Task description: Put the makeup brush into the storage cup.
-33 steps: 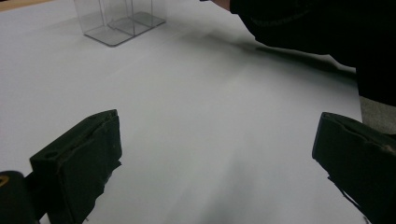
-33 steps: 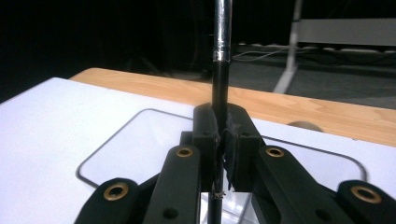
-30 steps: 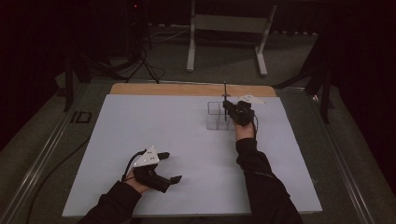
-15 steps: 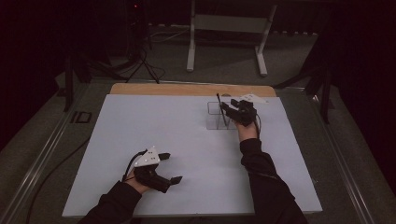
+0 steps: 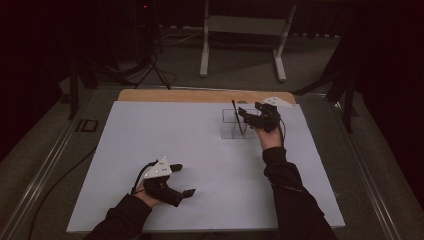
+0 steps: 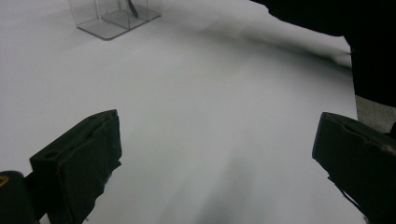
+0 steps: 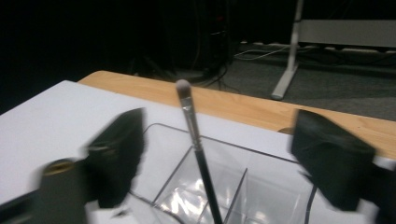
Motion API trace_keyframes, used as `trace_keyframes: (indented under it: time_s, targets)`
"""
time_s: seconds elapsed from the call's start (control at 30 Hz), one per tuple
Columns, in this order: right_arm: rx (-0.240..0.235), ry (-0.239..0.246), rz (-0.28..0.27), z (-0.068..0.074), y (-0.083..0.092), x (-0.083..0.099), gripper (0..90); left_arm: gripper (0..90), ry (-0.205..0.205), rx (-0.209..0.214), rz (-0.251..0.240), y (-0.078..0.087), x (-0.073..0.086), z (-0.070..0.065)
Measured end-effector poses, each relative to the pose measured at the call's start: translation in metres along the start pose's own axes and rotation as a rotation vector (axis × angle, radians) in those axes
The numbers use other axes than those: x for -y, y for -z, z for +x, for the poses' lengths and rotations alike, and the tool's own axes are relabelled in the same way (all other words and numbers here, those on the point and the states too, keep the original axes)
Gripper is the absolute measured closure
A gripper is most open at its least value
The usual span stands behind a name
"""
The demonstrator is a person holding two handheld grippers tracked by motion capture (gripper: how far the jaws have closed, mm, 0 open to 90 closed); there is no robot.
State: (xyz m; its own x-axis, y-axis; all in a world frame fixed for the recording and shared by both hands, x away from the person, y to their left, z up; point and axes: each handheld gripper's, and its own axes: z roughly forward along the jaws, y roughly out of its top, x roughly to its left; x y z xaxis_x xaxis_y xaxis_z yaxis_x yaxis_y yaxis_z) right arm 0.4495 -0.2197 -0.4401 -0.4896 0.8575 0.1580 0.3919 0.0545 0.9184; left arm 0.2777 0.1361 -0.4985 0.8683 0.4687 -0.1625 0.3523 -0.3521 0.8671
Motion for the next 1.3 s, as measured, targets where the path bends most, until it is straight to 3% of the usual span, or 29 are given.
trace_keyframes:
  time_s: [0.03,0.23,0.57,0.9,0.97,1.07,1.13,1.2,1.3]
  targets:
    - [-0.016,0.001,0.011,0.000,0.002,-0.001,13.4,2.5,-0.001,0.001,-0.001,0.000,0.000,0.000]
    - [-0.010,0.029,0.020,0.000,0.015,-0.008,13.7,2.4,-0.010,0.003,-0.004,0.001,-0.001,-0.002]
    - [-0.075,0.046,0.031,0.002,0.037,-0.009,14.1,2.4,-0.001,-0.001,-0.016,0.004,-0.001,-0.001]
    - [-0.201,0.025,0.062,0.002,0.053,0.008,14.8,2.4,0.004,0.001,-0.020,0.009,-0.002,0.001]
    - [-0.243,0.054,0.087,0.003,0.055,0.013,14.8,2.4,0.009,-0.001,-0.027,0.010,-0.002,0.003]
    - [-0.267,0.095,0.107,0.007,0.059,0.021,14.8,2.4,0.011,-0.002,-0.029,0.012,-0.002,0.005]
    - [-0.270,0.098,0.111,0.007,0.060,0.023,14.8,2.4,0.011,-0.002,-0.029,0.012,-0.002,0.005]
    - [-0.318,0.095,0.109,0.011,0.066,0.030,14.8,2.4,0.016,0.005,-0.023,0.014,-0.003,0.007]
    - [-0.344,0.105,0.104,0.016,0.074,0.037,14.7,2.4,0.021,0.004,-0.024,0.015,-0.003,0.008]
